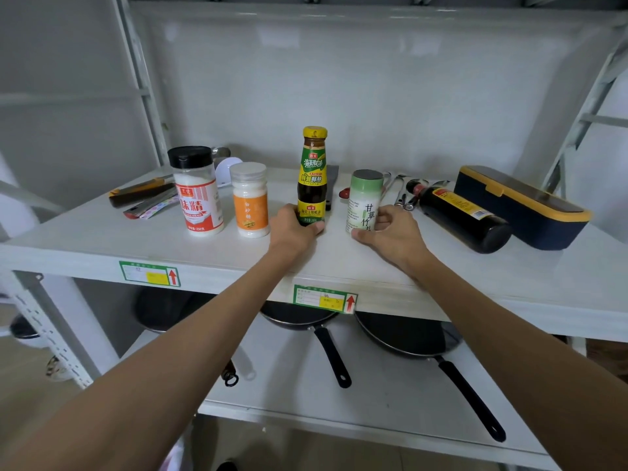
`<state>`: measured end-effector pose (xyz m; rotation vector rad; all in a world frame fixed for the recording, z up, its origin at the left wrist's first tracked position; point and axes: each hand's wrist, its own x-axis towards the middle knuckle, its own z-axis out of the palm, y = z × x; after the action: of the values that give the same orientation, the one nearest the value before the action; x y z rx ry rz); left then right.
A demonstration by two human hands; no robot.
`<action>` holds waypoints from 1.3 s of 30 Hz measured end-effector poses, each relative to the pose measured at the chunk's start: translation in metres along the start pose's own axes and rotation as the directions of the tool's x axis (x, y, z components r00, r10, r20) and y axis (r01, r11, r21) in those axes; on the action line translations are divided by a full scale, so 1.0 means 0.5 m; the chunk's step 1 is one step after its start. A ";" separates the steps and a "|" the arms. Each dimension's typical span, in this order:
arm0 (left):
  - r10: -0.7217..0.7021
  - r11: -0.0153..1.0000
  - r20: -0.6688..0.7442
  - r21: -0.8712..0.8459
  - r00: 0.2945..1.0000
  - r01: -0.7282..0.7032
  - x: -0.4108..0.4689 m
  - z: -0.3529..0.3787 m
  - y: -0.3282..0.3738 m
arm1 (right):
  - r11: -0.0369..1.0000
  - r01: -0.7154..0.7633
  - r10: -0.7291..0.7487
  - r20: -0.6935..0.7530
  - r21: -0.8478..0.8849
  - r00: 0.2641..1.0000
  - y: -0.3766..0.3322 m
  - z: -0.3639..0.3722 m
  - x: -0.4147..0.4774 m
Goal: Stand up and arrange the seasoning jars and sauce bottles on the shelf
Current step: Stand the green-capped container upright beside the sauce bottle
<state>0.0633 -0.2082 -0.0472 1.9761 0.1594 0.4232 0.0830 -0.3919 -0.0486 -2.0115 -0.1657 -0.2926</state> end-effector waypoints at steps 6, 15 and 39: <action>0.024 0.999 -0.018 0.030 1.000 -0.024 -0.008 -0.008 0.003 | 0.999 -0.040 0.037 -0.080 -0.030 0.996 -0.001 0.003 -0.002; 0.019 1.000 0.008 0.007 1.000 -0.019 -0.011 -0.014 0.004 | 0.994 -0.072 0.065 -0.087 -0.080 0.994 -0.006 0.001 -0.013; -0.245 0.896 0.499 -0.210 0.831 0.391 -0.156 0.302 0.249 | 0.729 -0.294 0.361 -0.018 -0.618 0.933 -0.111 -0.278 0.185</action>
<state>0.0359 -0.4138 -0.0095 1.6468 0.1121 -0.2423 0.1400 -0.4931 0.0835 -2.6586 0.2643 -0.0005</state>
